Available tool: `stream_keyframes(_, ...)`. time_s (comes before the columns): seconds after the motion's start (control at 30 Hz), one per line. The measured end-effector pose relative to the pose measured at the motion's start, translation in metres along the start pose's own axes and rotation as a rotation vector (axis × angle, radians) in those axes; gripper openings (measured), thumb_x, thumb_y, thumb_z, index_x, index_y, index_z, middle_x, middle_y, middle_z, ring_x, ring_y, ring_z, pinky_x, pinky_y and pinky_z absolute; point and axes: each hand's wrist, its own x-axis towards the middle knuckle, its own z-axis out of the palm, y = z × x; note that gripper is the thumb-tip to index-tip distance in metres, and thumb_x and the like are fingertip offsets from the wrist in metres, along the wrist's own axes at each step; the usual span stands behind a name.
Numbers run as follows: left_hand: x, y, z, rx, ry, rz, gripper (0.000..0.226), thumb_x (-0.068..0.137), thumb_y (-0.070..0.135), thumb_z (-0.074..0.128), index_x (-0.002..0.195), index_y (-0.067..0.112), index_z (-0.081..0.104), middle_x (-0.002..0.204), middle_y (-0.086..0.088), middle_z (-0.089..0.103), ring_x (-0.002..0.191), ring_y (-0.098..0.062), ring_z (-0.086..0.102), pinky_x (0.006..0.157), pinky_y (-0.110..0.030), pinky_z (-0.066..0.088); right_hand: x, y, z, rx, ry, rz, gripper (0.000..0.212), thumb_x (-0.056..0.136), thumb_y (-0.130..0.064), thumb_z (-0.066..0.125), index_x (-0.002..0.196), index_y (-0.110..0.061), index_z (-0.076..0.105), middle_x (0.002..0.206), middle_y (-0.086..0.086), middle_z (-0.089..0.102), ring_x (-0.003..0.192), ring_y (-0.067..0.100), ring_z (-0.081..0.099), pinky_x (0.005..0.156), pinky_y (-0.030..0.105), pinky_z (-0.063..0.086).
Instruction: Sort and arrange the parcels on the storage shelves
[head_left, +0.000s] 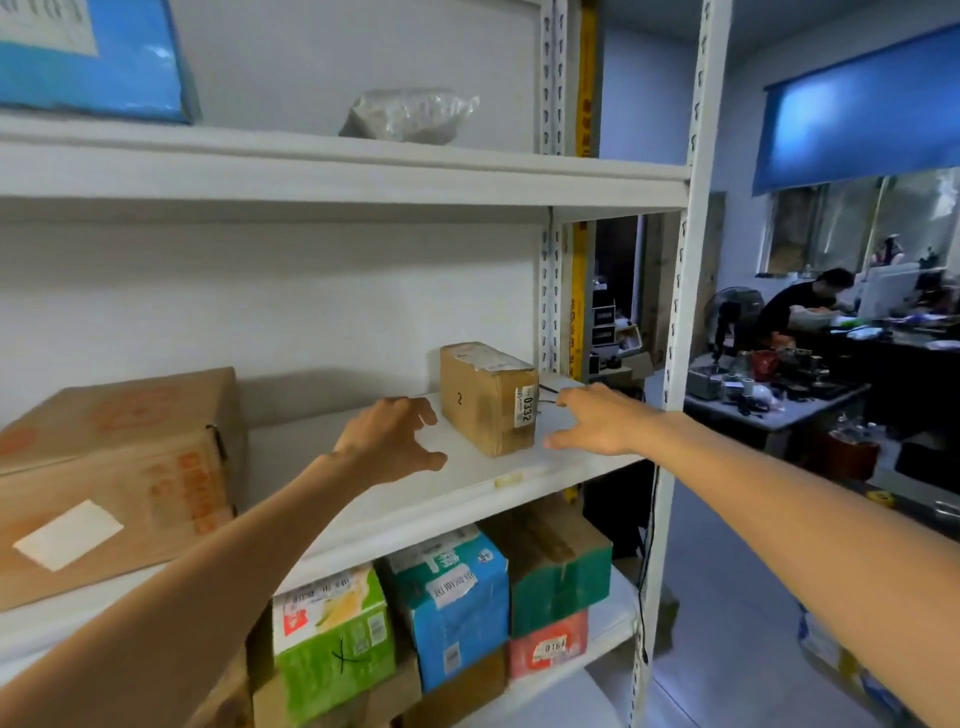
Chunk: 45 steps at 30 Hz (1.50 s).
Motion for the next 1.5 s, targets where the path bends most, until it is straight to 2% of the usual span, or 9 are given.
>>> stream_keyframes(0.2, 0.054, 0.02, 0.025, -0.163, 0.029, -0.151, 0.055, 0.07, 0.041, 0.083, 0.115, 0.02, 0.06, 0.115, -0.001, 0.062, 0.102, -0.016, 0.059, 0.091, -0.031, 0.051, 0.058, 0.057, -0.007, 0.044, -0.014, -0.062, 0.053, 0.091, -0.04, 0.063, 0.131, -0.01, 0.048, 0.122, 0.004, 0.053, 0.106, 0.015, 0.05, 0.077, 0.026, 0.041)
stream_keyframes(0.4, 0.085, 0.024, 0.04, -0.365, -0.013, -0.285, 0.068, 0.07, 0.027, 0.085, 0.13, 0.018, 0.053, 0.124, -0.001, 0.055, 0.116, -0.019, 0.053, 0.097, -0.031, 0.046, 0.113, 0.081, 0.005, 0.165, -0.047, -0.144, 0.067, 0.086, -0.04, 0.069, 0.137, -0.005, 0.044, 0.124, 0.01, 0.055, 0.111, 0.022, 0.054, 0.069, 0.024, 0.04)
stream_keyframes(0.63, 0.106, 0.021, 0.052, -0.748, -0.114, -0.402, 0.114, 0.06, 0.012, 0.09, 0.151, 0.019, 0.023, 0.149, -0.006, 0.036, 0.134, -0.026, 0.04, 0.105, -0.036, 0.042, 0.165, 0.083, 0.029, 0.466, -0.173, -0.176, 0.115, 0.041, -0.058, 0.087, 0.141, -0.024, 0.042, 0.146, -0.008, 0.042, 0.134, 0.015, 0.041, 0.11, 0.037, 0.037)
stream_keyframes(0.8, 0.118, 0.026, 0.062, -0.911, -0.152, -0.335, 0.14, 0.032, 0.034, 0.097, 0.151, 0.028, 0.023, 0.145, -0.002, 0.04, 0.133, -0.025, 0.042, 0.107, -0.041, 0.041, 0.173, 0.079, 0.037, 0.825, -0.305, -0.233, 0.051, 0.071, 0.001, 0.078, 0.112, -0.021, 0.056, 0.106, -0.007, 0.067, 0.1, 0.007, 0.06, 0.085, 0.015, 0.048)
stream_keyframes(0.9, 0.123, 0.026, 0.065, -1.029, -0.127, -0.293, 0.119, 0.041, 0.035, 0.088, 0.145, 0.036, 0.03, 0.138, -0.001, 0.051, 0.12, -0.021, 0.056, 0.097, -0.046, 0.05, 0.183, 0.081, 0.035, 1.121, -0.367, -0.232, 0.06, 0.065, 0.001, 0.081, 0.113, -0.025, 0.057, 0.111, 0.005, 0.07, 0.106, 0.021, 0.064, 0.091, 0.041, 0.054)
stream_keyframes(1.03, 0.128, 0.024, 0.066, -1.098, -0.105, -0.295, 0.126, 0.042, 0.025, 0.089, 0.149, 0.036, 0.024, 0.135, -0.006, 0.053, 0.118, -0.026, 0.058, 0.093, -0.051, 0.052, 0.192, 0.08, 0.032, 1.092, -0.422, -0.279, 0.056, 0.069, 0.005, 0.078, 0.115, -0.022, 0.059, 0.113, 0.007, 0.07, 0.108, 0.025, 0.064, 0.087, 0.047, 0.056)
stream_keyframes(1.27, 0.12, 0.025, 0.063, -1.143, -0.104, -0.281, 0.126, 0.044, 0.018, 0.091, 0.151, 0.034, 0.025, 0.138, -0.006, 0.053, 0.12, -0.026, 0.058, 0.095, -0.054, 0.05, 0.186, 0.076, 0.034, 1.151, -0.392, -0.282, 0.07, 0.066, 0.011, 0.077, 0.126, -0.02, 0.056, 0.113, 0.009, 0.07, 0.107, 0.026, 0.064, 0.083, 0.047, 0.057)
stream_keyframes(1.4, 0.112, 0.027, 0.06, -1.165, -0.105, -0.207, 0.123, 0.048, 0.011, 0.089, 0.151, 0.034, 0.026, 0.141, -0.003, 0.051, 0.116, -0.024, 0.062, 0.096, -0.053, 0.05, 0.174, 0.073, 0.038, 1.101, -0.265, -0.266, 0.115, 0.04, -0.019, 0.095, 0.143, -0.022, 0.044, 0.134, 0.005, 0.058, 0.122, 0.025, 0.054, 0.088, 0.046, 0.056)
stream_keyframes(1.5, 0.106, 0.031, 0.056, -1.203, -0.087, -0.142, 0.118, 0.053, 0.003, 0.086, 0.15, 0.035, 0.027, 0.139, 0.003, 0.054, 0.114, -0.022, 0.063, 0.096, -0.051, 0.051, 0.159, 0.069, 0.038, 1.12, -0.199, -0.263, 0.119, 0.043, -0.014, 0.094, 0.147, -0.025, 0.038, 0.14, 0.005, 0.052, 0.128, 0.024, 0.049, 0.09, 0.044, 0.056)
